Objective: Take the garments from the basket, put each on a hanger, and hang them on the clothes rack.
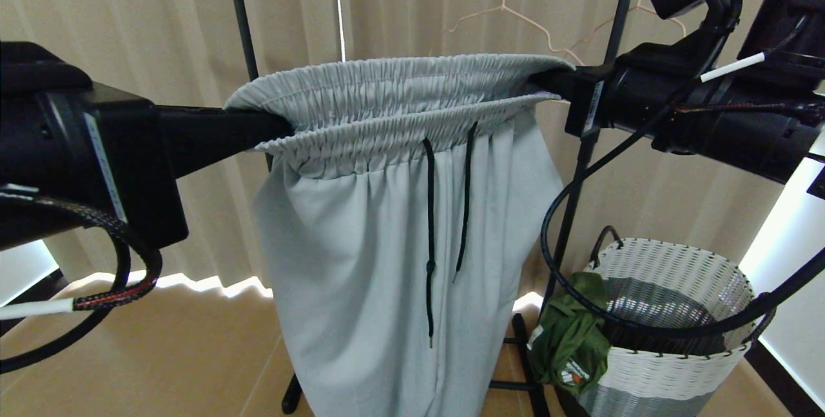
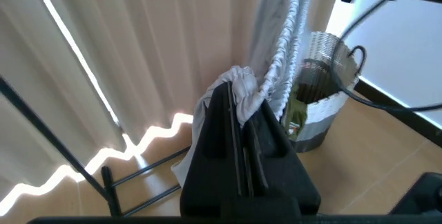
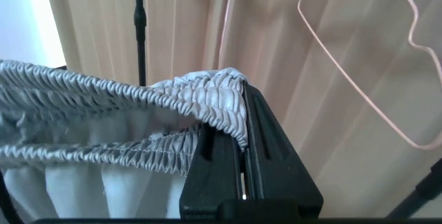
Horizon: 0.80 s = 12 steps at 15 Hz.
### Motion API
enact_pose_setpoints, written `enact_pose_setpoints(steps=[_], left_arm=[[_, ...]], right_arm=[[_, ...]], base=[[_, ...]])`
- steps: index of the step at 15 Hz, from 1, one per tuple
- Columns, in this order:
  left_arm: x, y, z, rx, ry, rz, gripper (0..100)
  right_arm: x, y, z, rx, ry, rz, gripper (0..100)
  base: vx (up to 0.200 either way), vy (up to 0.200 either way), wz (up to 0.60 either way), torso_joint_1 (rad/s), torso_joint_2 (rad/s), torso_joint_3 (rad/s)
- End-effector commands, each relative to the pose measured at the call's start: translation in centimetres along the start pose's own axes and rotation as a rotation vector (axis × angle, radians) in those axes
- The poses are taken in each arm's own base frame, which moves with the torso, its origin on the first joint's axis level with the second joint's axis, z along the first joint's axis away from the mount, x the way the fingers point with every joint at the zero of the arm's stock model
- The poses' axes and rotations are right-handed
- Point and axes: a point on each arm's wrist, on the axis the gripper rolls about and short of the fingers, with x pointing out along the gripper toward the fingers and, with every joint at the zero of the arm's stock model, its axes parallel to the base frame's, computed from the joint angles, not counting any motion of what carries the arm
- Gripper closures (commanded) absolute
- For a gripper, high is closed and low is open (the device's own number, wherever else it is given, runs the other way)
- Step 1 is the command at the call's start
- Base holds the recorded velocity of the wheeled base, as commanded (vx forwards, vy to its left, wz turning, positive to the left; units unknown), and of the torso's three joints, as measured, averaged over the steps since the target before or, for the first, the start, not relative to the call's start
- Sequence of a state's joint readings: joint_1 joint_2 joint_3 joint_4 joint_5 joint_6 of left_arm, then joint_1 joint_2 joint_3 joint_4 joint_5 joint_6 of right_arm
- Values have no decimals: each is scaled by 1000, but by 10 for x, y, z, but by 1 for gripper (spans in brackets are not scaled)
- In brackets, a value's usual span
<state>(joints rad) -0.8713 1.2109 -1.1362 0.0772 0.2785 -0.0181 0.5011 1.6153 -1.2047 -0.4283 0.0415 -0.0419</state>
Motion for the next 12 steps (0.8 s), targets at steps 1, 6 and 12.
enact_pose_setpoints(steps=[1, 6, 12], left_arm=[[3, 5, 2, -6, -4, 32, 100], [45, 13, 6, -10, 19, 119, 100], [97, 46, 15, -37, -28, 277, 100]], right_arm=[[-13, -5, 6, -5, -9, -18, 100], [-47, -8, 23, -10, -30, -36, 100], [-91, 10, 10, -6, 24, 34, 100]], base=[[0, 0, 0, 0, 0, 0], [0, 0, 0, 0, 0, 0], [0, 0, 0, 0, 0, 0]])
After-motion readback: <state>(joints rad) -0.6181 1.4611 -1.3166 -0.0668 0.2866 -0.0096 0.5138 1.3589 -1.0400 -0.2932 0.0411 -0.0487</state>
